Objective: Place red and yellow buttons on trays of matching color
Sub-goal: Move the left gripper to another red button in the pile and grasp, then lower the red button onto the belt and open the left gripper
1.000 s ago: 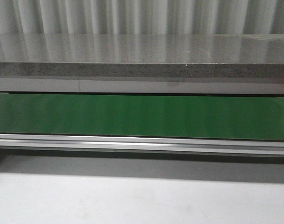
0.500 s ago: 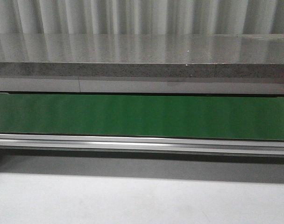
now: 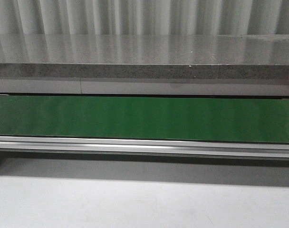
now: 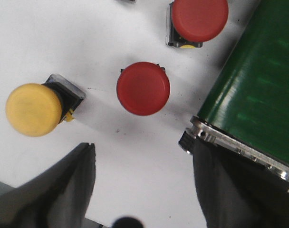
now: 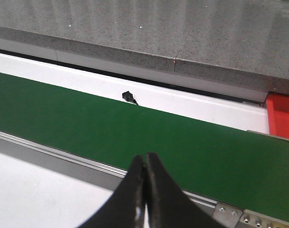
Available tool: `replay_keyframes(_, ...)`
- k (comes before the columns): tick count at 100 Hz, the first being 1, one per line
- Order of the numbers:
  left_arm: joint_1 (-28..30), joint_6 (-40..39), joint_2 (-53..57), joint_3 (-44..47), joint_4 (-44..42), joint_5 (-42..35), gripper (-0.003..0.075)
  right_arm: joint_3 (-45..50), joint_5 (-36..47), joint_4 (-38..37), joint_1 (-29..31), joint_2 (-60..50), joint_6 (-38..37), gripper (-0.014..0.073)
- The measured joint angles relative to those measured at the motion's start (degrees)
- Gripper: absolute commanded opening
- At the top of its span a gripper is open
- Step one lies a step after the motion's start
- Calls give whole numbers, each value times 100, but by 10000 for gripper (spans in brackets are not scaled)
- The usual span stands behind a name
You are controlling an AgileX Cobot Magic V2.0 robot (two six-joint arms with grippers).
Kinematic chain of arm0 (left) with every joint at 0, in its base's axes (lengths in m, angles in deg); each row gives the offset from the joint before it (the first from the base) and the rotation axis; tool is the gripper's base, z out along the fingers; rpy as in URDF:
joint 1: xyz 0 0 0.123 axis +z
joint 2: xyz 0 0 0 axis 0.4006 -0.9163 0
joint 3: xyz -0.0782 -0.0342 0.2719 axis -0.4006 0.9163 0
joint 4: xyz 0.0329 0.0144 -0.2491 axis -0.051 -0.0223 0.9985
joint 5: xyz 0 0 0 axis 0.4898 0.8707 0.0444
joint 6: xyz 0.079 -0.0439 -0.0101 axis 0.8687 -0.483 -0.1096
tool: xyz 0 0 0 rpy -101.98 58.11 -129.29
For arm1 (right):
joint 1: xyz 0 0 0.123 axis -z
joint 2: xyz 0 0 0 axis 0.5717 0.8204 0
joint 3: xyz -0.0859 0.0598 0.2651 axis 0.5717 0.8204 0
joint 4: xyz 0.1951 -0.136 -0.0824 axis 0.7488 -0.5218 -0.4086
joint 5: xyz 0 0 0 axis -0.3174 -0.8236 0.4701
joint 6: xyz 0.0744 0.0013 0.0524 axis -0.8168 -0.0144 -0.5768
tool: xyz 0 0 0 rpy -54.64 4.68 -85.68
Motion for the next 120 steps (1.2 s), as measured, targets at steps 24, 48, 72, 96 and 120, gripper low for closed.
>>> replay_keyframes(24,0,0,-791,-428,51,0,441,0,0,0,0,0,0,-59)
replay_keyframes(48,0,-4,-1383,-657,54,38,441,0,0,0,0,0,0,-59)
replay_keyframes(72,0,-25,-1692,-672,63,-76,441,0,0,0,0,0,0,-59)
replay_keyframes(96,0,-36,-1749,-672,63,-270,321,0,0,0,0,0,0,-59)
replay_keyframes(120,0,-46,-1710,-672,30,-279,176,0,0,0,0,0,0,-59)
